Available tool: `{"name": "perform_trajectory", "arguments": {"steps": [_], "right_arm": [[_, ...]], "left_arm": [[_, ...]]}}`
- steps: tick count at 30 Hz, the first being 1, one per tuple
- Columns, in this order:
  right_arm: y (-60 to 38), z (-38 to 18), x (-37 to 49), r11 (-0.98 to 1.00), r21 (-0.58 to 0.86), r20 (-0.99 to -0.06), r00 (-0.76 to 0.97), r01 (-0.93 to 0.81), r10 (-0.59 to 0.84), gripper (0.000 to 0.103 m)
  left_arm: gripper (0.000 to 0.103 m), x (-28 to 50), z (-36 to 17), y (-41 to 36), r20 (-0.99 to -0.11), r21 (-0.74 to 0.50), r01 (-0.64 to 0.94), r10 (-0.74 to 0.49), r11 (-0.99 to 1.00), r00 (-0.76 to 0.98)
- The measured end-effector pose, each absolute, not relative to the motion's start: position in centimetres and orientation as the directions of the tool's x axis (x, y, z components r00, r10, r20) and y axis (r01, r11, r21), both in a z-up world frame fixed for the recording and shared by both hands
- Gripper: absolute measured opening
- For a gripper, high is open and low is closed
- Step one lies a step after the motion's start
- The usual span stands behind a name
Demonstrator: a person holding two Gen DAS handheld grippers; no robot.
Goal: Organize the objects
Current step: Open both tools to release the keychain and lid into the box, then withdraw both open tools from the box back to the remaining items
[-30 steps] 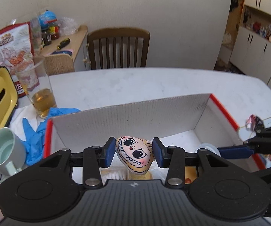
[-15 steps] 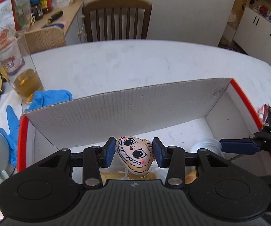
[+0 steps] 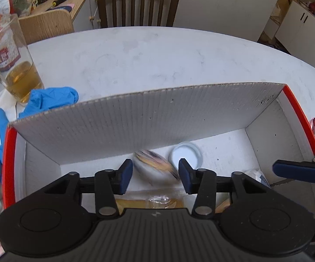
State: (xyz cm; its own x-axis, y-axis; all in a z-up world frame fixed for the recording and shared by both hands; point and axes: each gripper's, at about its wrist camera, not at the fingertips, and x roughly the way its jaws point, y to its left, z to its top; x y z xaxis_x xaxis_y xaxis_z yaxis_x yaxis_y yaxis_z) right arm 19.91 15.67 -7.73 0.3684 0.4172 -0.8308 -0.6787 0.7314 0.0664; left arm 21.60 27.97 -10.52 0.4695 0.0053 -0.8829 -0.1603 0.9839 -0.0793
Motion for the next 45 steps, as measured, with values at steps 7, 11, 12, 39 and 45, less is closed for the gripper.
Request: {"name": "perform_trajectory", "arguments": {"steps": [7,11,12,39,45], "right_arm": [[14.7,-6.7,19.3,0.727,0.098,-0.816,0.363,-0.679,0.450,0.043],[14.2,-5.8,18.8,0.723,0.112,-0.803,0.367,-0.681,0.470,0.049],[14.0,-5.6,18.5,0.722,0.113,-0.799,0.369,-0.683,0.475,0.049],[5.4,0.2,13.8,0.679,0.235,-0.682,0.379,-0.696,0.625,0.072],[0.9,0.4,13.4,0.695,0.244,-0.664,0.406,-0.677,0.628,0.088]], "left_arm": [[0.063,20.3,-9.3,27.4,-0.856,-0.064,-0.145,0.020,0.987,0.517],[0.063,19.0,-8.0,26.7,-0.834,-0.045,-0.121,0.029,0.992,0.551],[0.063,18.6,-7.7,26.6,-0.827,-0.046,-0.118,0.029,0.992,0.562],[0.069,9.0,0.5,17.9,-0.702,-0.029,-0.098,0.050,0.995,0.711],[0.076,8.3,1.0,14.9,-0.685,-0.044,-0.097,0.040,0.994,0.727]]}}
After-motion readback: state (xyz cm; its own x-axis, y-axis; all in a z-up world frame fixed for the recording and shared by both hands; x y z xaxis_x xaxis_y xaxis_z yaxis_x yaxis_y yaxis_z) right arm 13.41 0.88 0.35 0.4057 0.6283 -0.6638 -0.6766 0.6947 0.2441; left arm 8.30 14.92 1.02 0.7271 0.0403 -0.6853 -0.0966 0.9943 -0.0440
